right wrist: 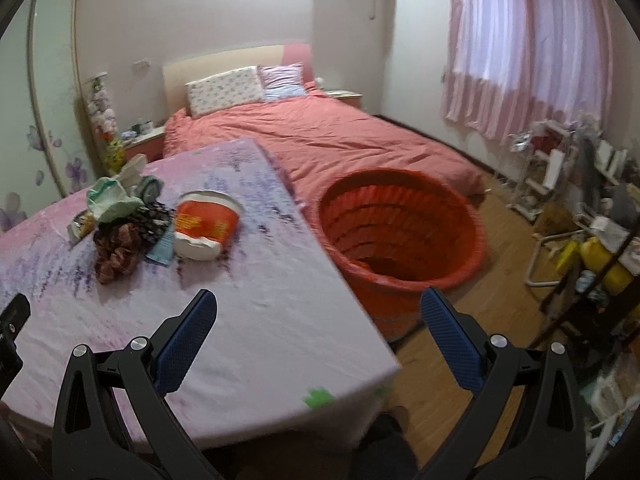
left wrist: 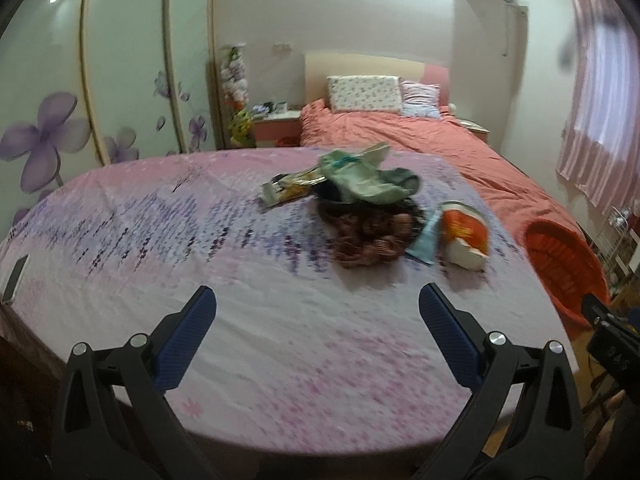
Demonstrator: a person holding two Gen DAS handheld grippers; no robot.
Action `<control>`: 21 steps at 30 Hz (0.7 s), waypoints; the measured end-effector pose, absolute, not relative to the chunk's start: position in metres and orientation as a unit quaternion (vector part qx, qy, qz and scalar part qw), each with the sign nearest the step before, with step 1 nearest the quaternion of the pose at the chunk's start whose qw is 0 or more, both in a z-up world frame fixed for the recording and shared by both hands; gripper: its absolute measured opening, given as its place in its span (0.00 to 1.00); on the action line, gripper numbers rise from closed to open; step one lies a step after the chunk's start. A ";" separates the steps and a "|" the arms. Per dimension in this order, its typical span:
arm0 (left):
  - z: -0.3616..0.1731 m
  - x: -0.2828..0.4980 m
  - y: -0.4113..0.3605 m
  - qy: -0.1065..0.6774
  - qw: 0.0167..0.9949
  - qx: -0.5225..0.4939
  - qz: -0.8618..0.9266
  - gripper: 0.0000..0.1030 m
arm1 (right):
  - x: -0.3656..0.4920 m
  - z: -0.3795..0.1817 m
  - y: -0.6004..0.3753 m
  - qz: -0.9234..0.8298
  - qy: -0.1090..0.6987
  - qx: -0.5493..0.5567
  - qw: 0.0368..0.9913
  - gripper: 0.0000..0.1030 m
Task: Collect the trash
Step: 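Grasp the red-and-white paper cup with the right tool while the left tool reaches the green sock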
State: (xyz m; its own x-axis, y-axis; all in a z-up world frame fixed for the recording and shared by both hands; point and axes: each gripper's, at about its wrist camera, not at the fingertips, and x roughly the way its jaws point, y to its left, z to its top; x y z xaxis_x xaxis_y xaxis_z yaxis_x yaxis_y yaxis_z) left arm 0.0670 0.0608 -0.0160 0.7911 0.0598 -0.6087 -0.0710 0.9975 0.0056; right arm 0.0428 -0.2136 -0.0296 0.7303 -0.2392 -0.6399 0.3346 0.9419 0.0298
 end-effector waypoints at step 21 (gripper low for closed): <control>-0.054 0.163 0.115 0.369 0.929 -0.030 0.033 0.86 | 0.197 -0.080 -0.179 -0.054 0.430 0.156 0.887 0.81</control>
